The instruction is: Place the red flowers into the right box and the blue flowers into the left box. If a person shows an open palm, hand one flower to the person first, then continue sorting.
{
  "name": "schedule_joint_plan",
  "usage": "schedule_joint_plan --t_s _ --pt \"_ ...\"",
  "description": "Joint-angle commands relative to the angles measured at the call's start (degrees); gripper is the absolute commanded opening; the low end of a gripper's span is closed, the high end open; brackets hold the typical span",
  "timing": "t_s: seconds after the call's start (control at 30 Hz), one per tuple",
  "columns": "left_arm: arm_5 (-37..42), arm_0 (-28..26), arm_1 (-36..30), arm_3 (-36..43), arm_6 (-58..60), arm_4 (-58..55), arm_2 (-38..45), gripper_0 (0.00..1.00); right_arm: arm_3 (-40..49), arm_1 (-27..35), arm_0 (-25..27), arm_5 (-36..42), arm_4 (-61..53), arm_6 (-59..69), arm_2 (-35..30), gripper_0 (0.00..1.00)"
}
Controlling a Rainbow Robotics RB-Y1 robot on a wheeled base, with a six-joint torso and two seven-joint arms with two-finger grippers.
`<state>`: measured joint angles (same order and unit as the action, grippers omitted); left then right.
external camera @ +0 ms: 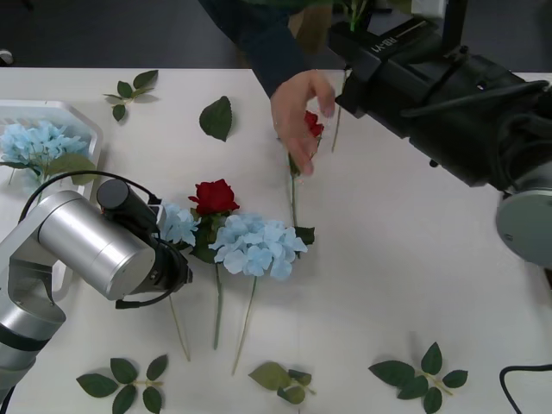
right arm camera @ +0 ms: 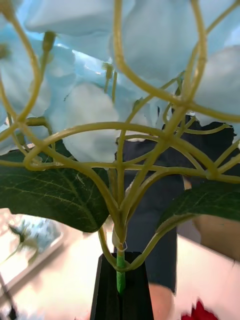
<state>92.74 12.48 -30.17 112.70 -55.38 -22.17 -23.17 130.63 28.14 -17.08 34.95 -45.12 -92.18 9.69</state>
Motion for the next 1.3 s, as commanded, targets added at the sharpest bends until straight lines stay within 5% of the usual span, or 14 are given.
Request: schedule_joint_plan --t_s 0.03,0.5,0.53,0.67,0.77,1.03,1.3 --pt "-0.36 -1.58 0.56 1.91 0.01 -0.68 0.67 1.00 -5.03 -1.94 -3.23 -7.62 3.73 -3.00 4.63 0.00" --pt "-10.21 -5.88 -0.68 1.91 0.97 2.05 -2.05 1.00 -6.53 -2.03 -3.14 -9.81 4.26 -3.36 5.69 0.01" --pt "-10.38 -6.06 -0.68 1.91 0.89 2.05 -2.05 1.00 -6.53 -1.86 -3.14 -9.81 4.34 -3.27 5.77 0.09" --pt "-10.29 -6.15 -0.85 1.74 0.97 4.07 -3.20 1.00 -6.44 -0.27 -3.23 -9.81 3.46 -3.36 5.07 0.73" --pt "-10.29 -6.15 -0.94 1.56 1.06 6.18 -4.07 1.00 -5.56 1.13 -2.96 -9.55 2.94 -3.09 4.90 0.81" --pt "-11.26 -6.24 -0.94 -0.55 0.97 9.43 -5.04 1.00 1.65 10.62 3.63 -9.55 -3.04 -2.65 2.52 0.83" --pt "-17.06 -6.24 -0.85 -5.29 0.36 10.48 -5.22 1.00 10.08 19.85 18.39 -9.55 -10.51 -3.09 -3.98 0.83"
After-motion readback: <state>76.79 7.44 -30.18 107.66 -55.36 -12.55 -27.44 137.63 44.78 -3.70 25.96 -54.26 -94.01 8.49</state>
